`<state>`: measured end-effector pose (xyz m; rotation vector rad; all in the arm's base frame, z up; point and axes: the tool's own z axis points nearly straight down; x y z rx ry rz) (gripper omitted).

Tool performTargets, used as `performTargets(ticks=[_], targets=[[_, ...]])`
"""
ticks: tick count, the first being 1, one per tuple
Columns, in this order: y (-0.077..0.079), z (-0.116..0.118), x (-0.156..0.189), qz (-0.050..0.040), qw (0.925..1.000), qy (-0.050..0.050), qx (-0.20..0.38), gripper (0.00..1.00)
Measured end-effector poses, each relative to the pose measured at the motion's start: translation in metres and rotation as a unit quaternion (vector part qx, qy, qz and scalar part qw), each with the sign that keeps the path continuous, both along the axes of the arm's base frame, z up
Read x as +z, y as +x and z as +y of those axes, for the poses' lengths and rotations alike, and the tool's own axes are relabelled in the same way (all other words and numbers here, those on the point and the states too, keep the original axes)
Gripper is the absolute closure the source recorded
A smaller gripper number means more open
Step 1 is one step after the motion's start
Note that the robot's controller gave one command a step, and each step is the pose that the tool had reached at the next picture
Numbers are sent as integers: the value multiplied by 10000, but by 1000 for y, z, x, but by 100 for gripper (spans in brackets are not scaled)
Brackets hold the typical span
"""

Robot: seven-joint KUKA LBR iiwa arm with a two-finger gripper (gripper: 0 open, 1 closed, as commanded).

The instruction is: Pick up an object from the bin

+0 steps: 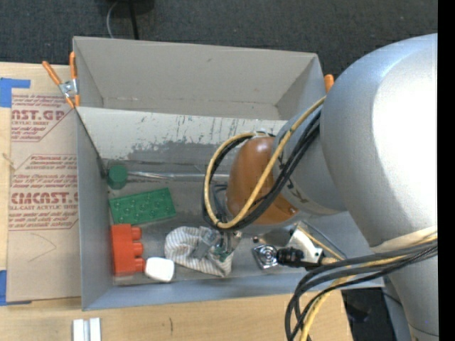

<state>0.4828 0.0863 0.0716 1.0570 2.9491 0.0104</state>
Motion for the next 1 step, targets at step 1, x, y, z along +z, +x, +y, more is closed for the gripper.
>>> performTargets(ticks=[1], targets=[[-4, -9, 119, 0, 9993, -8, 372, 100]])
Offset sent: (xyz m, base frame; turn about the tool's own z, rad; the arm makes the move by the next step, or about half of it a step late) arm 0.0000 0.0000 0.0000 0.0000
